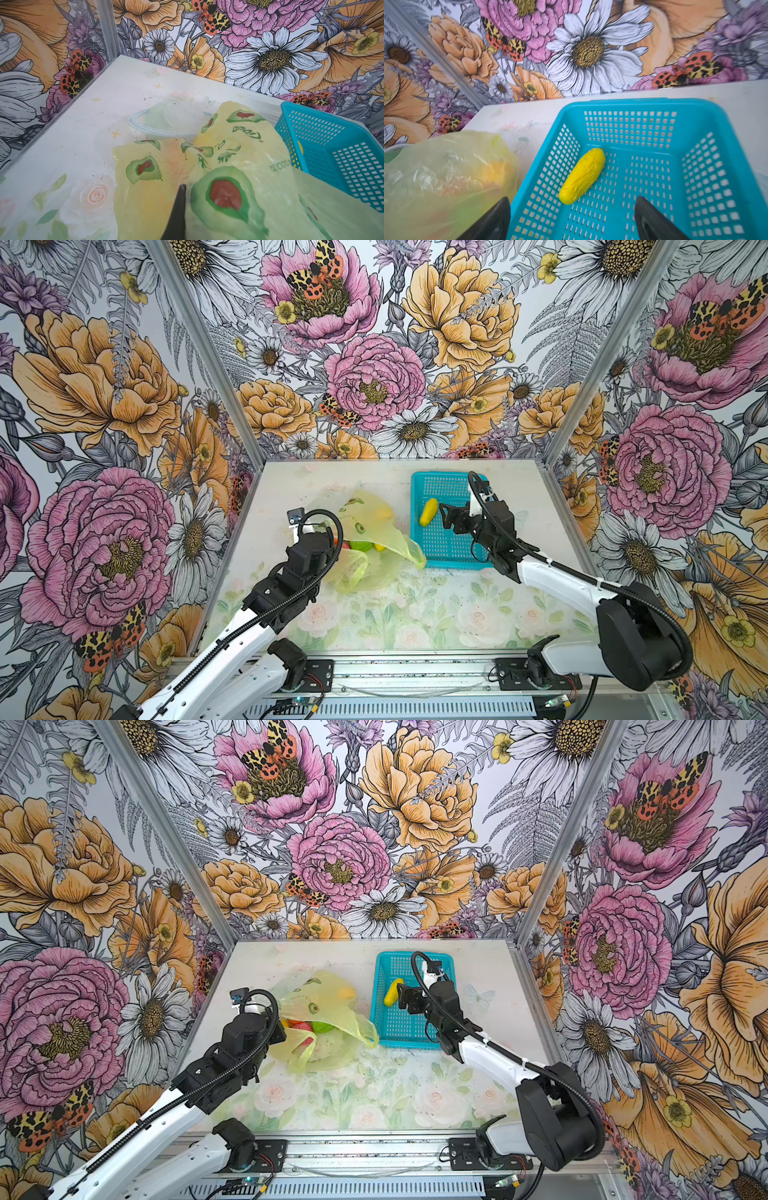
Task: Untie the knot of the plastic bag and take out the fruit
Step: 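Open the right gripper to drop the yellow fruit in the basket, then move the right gripper back over the bag mouth held by the left gripper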
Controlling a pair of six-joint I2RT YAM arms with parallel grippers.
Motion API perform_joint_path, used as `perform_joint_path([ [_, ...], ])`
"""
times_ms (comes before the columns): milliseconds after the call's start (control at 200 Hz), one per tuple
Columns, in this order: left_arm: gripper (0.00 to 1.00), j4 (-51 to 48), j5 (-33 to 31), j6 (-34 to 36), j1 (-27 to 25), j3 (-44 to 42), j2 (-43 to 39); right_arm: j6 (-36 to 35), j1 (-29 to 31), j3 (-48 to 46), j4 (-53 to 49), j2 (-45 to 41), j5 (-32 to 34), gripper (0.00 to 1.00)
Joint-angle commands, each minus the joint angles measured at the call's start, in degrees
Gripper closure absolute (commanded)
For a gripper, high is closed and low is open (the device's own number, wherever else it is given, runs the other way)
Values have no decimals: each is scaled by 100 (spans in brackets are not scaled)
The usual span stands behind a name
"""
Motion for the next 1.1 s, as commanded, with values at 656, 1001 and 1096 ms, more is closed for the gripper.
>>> perform_joint_path([
  [656, 100, 477, 601, 663, -8, -341, -588, -796, -50, -1097, 110, -2617, -1095, 1],
  [1001, 100, 509, 798, 681, -40, -233, -209, -1751, 1119, -711, -425, -2690, -1733, 40],
  [1096, 100, 509, 733, 681, -46, -263, -269, -2036, 1595, -489, -573, -2476, -1716, 45],
])
